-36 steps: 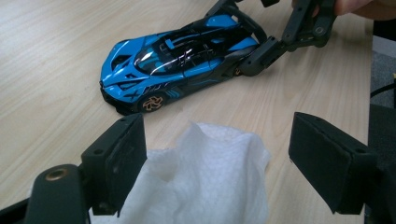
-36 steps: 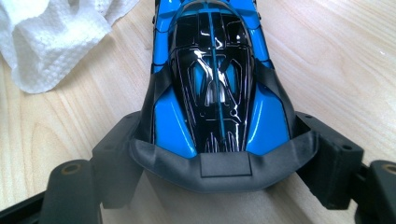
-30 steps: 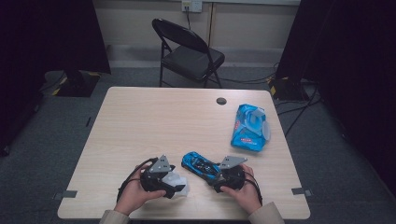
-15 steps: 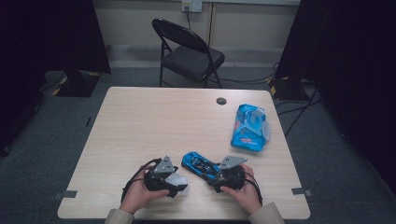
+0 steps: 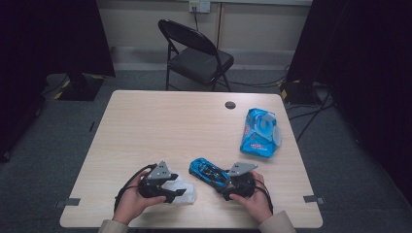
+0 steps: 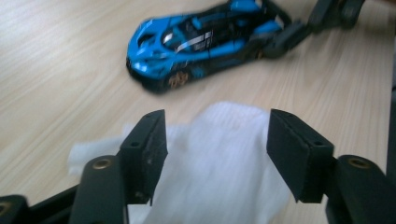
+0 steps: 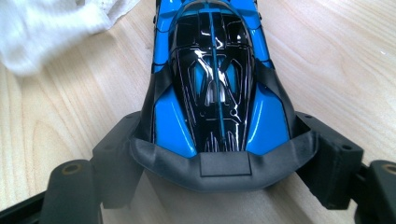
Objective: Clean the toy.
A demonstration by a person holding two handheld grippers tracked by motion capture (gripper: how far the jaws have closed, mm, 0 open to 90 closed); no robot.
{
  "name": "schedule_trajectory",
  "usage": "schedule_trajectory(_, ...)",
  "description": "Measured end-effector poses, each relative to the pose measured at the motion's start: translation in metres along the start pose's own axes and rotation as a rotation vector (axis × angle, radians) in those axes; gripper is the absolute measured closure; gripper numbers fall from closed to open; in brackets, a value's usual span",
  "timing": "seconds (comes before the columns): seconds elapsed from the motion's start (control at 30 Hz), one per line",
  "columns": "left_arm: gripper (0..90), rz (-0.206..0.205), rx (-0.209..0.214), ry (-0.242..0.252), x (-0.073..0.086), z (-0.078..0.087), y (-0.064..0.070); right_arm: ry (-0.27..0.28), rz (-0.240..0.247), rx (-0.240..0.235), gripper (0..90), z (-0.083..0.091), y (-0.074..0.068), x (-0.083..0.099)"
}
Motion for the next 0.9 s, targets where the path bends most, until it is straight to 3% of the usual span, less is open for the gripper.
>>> schedule_trajectory(0.2,41.1,0.023,-0.012,-0.02,0.026,-0.004,-0.003,0.0,0.0,0.0,24.2,0.0,0.0,0.0)
schedule_trajectory(0.37,43.1,0.022,-0.031,-0.017,0.033,-0.01,-0.004,0.0,0.0,0.0,24.3,0.0,0.0,0.0)
schedule_trajectory(0.47,52.4,-0.011,-0.075,-0.026,0.032,-0.01,-0.004,0.0,0.0,0.0,24.2,0.0,0.0,0.0)
schedule_trajectory(0.53,60.8,-0.006,-0.083,-0.026,0.031,-0.011,-0.003,0.0,0.0,0.0,24.2,0.0,0.0,0.0)
schedule_trajectory(0.6,77.5,0.007,-0.095,-0.033,0.029,-0.012,0.0,0.0,0.001,0.001,24.3,0.0,0.0,0.0)
schedule_trajectory(0.7,81.3,0.049,-0.112,-0.067,0.025,-0.013,0.002,0.0,0.0,0.001,24.3,0.0,0.0,0.0)
schedule_trajectory(0.73,82.5,0.067,-0.099,-0.071,0.022,-0.013,0.004,0.0,0.0,0.001,24.3,0.0,0.0,0.0)
schedule_trajectory(0.8,83.2,0.094,-0.073,-0.016,0.014,-0.014,0.008,0.0,0.0,0.001,24.3,0.0,0.0,0.0)
schedule_trajectory(0.9,83.4,0.098,-0.048,0.053,-0.006,-0.013,0.014,0.0,0.0,0.001,24.2,0.0,0.0,0.0)
Point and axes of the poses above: each handheld gripper's, and its own axes: z roughly backward along the jaws, x roughly out of its underside, y roughly to its right, the point moved 4 cm from there along -z, roughly forward along the jaws, and after that the axes turned 8 degrees about -x, right-handed, at the moved point
